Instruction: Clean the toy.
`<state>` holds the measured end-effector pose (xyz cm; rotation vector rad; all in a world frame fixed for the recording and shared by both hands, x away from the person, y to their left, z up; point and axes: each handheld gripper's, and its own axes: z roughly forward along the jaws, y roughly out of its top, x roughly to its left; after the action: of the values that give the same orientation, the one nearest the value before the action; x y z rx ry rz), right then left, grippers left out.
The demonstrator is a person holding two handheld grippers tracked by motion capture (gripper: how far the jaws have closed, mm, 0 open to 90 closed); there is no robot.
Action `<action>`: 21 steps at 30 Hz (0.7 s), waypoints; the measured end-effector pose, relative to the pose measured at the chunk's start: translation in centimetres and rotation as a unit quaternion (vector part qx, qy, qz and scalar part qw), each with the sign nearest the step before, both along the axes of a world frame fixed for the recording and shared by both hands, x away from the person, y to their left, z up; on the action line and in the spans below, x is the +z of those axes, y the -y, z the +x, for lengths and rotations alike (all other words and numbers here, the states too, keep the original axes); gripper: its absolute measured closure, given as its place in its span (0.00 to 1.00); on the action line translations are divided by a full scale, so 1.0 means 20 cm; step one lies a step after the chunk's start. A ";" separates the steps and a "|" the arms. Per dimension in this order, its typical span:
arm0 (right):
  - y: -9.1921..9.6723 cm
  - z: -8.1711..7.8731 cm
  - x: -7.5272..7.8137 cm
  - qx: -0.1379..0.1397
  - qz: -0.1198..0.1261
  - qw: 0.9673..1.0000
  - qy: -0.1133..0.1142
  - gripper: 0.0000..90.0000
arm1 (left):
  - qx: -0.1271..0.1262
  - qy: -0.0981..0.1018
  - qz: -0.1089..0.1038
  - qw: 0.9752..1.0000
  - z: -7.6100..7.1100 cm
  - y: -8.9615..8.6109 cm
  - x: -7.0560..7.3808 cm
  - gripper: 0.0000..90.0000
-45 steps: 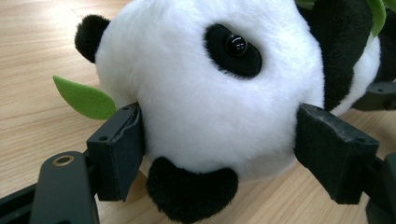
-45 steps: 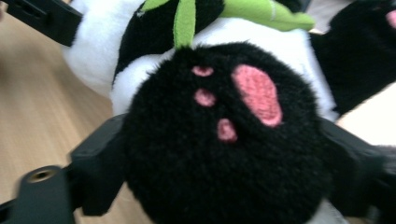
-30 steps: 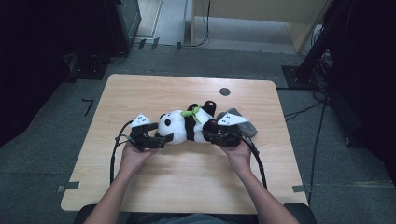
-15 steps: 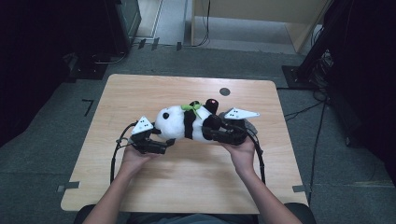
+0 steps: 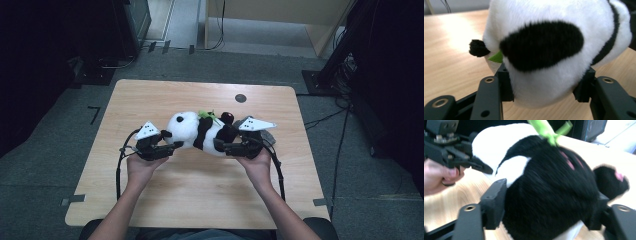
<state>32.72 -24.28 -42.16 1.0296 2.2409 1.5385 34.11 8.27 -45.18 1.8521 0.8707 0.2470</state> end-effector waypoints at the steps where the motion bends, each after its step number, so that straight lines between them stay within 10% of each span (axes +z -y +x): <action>1: 0.00 0.00 0.00 0.003 -0.008 1.000 0.008 0.32 | -0.001 -0.006 0.002 1.000 0.00 0.00 0.00 0.54; 10: 0.07 -0.02 -0.02 0.018 0.013 0.999 0.033 0.17 | 0.045 -0.042 -0.049 0.997 0.04 -0.12 0.04 0.54; 21: -0.07 -0.04 -0.10 0.018 -0.037 0.995 0.092 0.02 | -0.003 -0.099 -0.051 0.994 -0.02 0.00 0.09 0.51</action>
<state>31.99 -22.96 -44.16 0.7966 2.1836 1.4861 33.77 8.24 -43.47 1.8034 0.9953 0.0140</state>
